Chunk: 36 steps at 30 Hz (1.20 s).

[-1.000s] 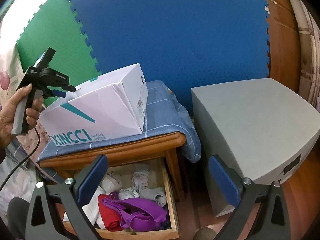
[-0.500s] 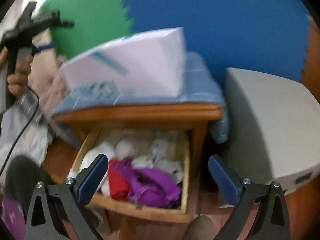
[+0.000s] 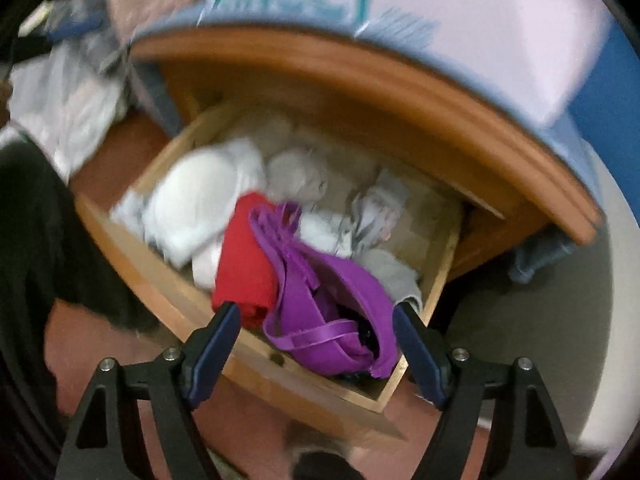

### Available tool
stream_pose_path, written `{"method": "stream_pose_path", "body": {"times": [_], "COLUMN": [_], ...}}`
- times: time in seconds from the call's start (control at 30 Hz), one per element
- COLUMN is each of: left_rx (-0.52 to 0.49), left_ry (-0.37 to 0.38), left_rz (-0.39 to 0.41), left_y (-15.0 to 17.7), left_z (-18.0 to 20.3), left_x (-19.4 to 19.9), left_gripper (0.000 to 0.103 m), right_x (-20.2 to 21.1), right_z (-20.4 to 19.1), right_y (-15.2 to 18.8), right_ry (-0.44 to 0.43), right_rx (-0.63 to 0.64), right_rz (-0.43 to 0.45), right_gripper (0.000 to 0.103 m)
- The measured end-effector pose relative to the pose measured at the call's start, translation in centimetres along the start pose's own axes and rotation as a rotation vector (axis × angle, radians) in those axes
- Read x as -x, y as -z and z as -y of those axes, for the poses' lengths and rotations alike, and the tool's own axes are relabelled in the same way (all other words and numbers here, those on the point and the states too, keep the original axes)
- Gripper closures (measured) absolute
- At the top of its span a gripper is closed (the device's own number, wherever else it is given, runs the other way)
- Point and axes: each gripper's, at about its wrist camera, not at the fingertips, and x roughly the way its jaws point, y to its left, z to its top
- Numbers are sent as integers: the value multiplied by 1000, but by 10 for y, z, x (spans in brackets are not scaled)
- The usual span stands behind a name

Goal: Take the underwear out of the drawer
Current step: 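Grasp the purple bra in the drawer with the right gripper, then lift the purple bra into the shoe box and open the right gripper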

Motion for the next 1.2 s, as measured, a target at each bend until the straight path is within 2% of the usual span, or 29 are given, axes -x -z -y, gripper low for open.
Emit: {"method": "stream_pose_path", "body": {"times": [0.2, 0.3, 0.4, 0.43, 0.5, 0.57, 0.6, 0.7, 0.97, 1.2], "left_rx": [-54, -80, -88, -88, -95, -111, -118, -135, -104, -103], "left_ry": [2, -3, -2, -3, -4, -15, -17, -24, -23, -33], "left_rz": [-14, -27, -53, -56, -58, -59, -61, -74, -74, -65], "left_y": [9, 12, 13, 13, 14, 15, 16, 18, 17, 16], "left_z": [9, 14, 16, 17, 19, 21, 22, 24, 17, 16], "left_x": [-11, -15, -23, -25, -27, -28, -29, -32, -33, -32], "left_gripper": [8, 8, 8, 8, 8, 8, 8, 8, 8, 8], "right_x": [-37, -56, -67, -69, -72, -70, -66, -49, 34, 112], "right_z": [11, 15, 11, 10, 8, 10, 9, 4, 25, 31], "right_y": [-9, -12, -14, -15, -15, -15, -13, -6, -5, -12], "right_ry": [13, -15, -35, -37, 3, 25, 31, 38, -29, -94], "right_rx": [108, 149, 177, 183, 190, 179, 179, 185, 25, -78], "right_rz": [-116, -179, -203, -208, -221, -222, -217, -183, -40, 131], "right_gripper": [23, 23, 25, 30, 60, 72, 77, 81, 82, 82]}}
